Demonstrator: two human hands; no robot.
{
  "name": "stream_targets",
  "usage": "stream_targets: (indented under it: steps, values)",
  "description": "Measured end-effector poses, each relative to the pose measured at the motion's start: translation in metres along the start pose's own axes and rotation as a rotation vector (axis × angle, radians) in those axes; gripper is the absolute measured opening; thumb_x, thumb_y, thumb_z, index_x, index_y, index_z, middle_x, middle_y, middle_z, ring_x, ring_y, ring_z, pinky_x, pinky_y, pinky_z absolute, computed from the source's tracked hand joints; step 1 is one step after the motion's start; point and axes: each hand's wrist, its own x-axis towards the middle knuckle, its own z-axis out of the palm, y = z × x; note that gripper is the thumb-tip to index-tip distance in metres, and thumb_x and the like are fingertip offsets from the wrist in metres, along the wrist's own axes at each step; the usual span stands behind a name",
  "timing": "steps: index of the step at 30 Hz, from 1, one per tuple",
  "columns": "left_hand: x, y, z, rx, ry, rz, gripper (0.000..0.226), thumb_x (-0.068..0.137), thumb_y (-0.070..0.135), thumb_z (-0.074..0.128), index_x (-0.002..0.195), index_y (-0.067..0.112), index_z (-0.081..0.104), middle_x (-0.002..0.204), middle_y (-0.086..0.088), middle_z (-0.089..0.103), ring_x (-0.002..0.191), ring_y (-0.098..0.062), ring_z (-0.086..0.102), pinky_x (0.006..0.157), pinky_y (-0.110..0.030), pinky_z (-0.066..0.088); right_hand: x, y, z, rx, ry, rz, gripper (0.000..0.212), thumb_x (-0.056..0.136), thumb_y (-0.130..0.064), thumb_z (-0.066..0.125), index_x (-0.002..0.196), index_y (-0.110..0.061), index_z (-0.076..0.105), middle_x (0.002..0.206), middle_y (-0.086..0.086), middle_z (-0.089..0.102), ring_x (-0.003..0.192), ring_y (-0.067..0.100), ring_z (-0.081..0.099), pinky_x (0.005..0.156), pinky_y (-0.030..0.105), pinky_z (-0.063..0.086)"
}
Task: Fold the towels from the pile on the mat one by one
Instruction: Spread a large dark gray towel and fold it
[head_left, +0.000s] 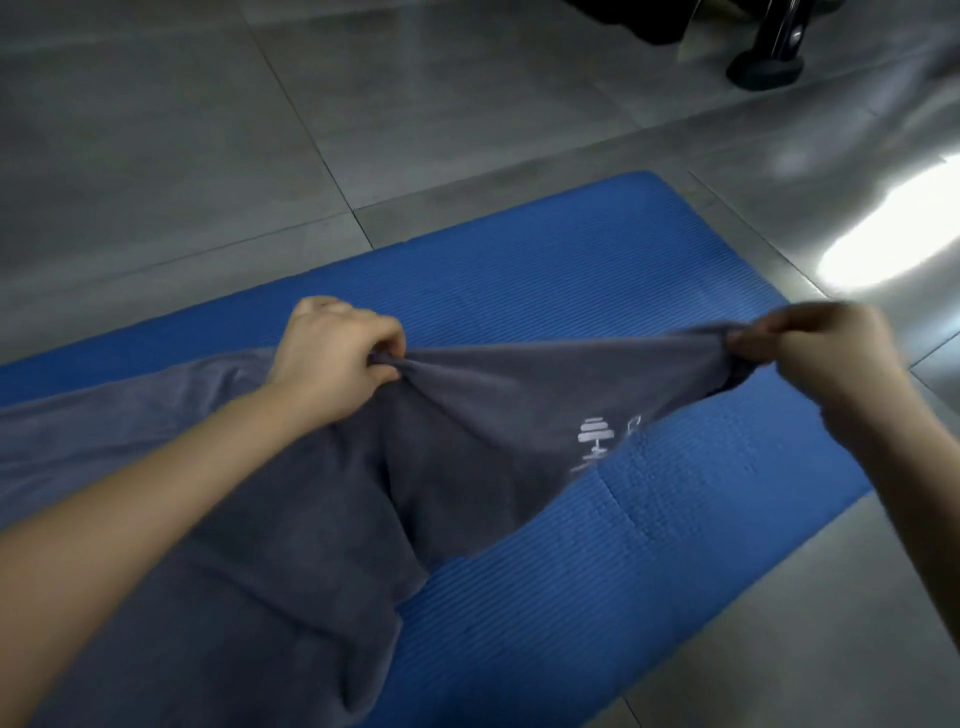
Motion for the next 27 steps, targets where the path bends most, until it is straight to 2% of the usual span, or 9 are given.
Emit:
stream_targets:
  steps: [5,9,11,14,16,19,21,23,27]
  values:
    - [0.053,-0.022,-0.031,0.107,0.215,-0.222,0.014,0.077,0.021,0.07,0.089,0.016,0.065,0.091,-0.011,0.068,0.09,-0.034,0.058,0.081,-0.039,0.034,0.045,-0.068,0.019,0.173,0.254,-0.18,0.013,0.071,-0.033,0.072,0.073,-0.023,0.066,0.073,-0.004,0.064,0.067,0.016,0.059,0.071,0.039,0.053]
    - [0.061,-0.023,-0.014,0.22,-0.019,-0.547,0.037,0.084,0.03,0.064,0.119,0.018,0.057,0.118,-0.018,0.057,0.113,-0.037,0.047,0.102,-0.047,0.028,0.087,-0.081,0.064,0.018,0.062,-0.207,0.053,0.081,-0.043,0.064,0.129,-0.023,0.055,0.117,0.005,0.065,0.106,0.024,0.061,0.097,0.042,0.046]
    - [0.042,-0.014,0.0,0.248,-0.077,-0.53,0.042,0.086,0.031,0.061,0.125,0.019,0.053,0.123,-0.016,0.055,0.116,-0.036,0.046,0.107,-0.049,0.025,0.087,-0.059,0.079,-0.187,-0.035,-0.171,0.064,0.084,-0.045,0.061,0.14,-0.024,0.042,0.131,0.007,0.056,0.119,0.027,0.053,0.102,0.042,0.04]
    - [0.001,0.005,0.019,0.254,-0.14,-0.326,0.038,0.086,0.032,0.061,0.122,0.02,0.057,0.12,-0.01,0.058,0.115,-0.033,0.048,0.109,-0.05,0.014,0.056,-0.002,0.096,-0.535,-0.101,-0.113,0.059,0.085,-0.047,0.059,0.137,-0.022,0.045,0.129,0.008,0.057,0.12,0.031,0.05,0.098,0.04,0.034]
    - [-0.029,0.018,0.03,0.233,-0.146,-0.167,0.028,0.079,0.033,0.069,0.105,0.02,0.067,0.104,-0.007,0.066,0.099,-0.032,0.058,0.105,-0.053,0.024,0.03,0.037,0.106,-0.654,-0.138,-0.055,0.052,0.085,-0.053,0.056,0.123,-0.018,0.055,0.119,0.009,0.062,0.115,0.032,0.053,0.093,0.039,0.034]
    - [-0.063,0.041,0.039,0.225,-0.162,-0.042,0.032,0.077,0.051,0.059,0.08,0.023,0.073,0.077,0.002,0.066,0.071,-0.023,0.061,0.087,-0.047,0.044,0.005,0.067,0.12,-0.495,-0.158,0.092,0.049,0.083,-0.063,0.048,0.071,-0.018,0.059,0.08,0.005,0.066,0.091,0.03,0.061,0.084,0.039,0.037]
    - [-0.077,0.056,0.043,0.231,-0.285,-0.043,0.045,0.073,0.063,0.046,0.072,0.024,0.069,0.067,0.005,0.062,0.064,-0.019,0.058,0.076,-0.041,0.045,0.0,0.067,0.127,-0.386,-0.17,0.147,0.051,0.085,-0.056,0.05,0.055,-0.014,0.05,0.059,0.001,0.057,0.073,0.027,0.059,0.079,0.037,0.04]
    - [-0.086,0.066,0.047,0.27,-0.367,-0.041,0.042,0.064,0.065,0.063,0.069,0.024,0.066,0.062,0.003,0.059,0.061,-0.02,0.056,0.07,-0.039,0.042,0.0,0.063,0.13,-0.328,-0.152,0.168,0.037,0.085,-0.037,0.056,0.056,-0.013,0.053,0.063,0.004,0.058,0.073,0.03,0.058,0.077,0.037,0.043]
    - [-0.088,0.061,0.052,0.203,-0.337,-0.058,0.027,0.049,0.027,0.087,0.057,0.019,0.062,0.05,0.003,0.057,0.045,-0.019,0.054,0.059,-0.031,0.043,0.01,0.072,0.111,-0.21,0.031,0.213,0.014,0.087,-0.023,0.056,0.086,-0.016,0.068,0.097,0.012,0.067,0.098,0.034,0.061,0.077,0.035,0.044]
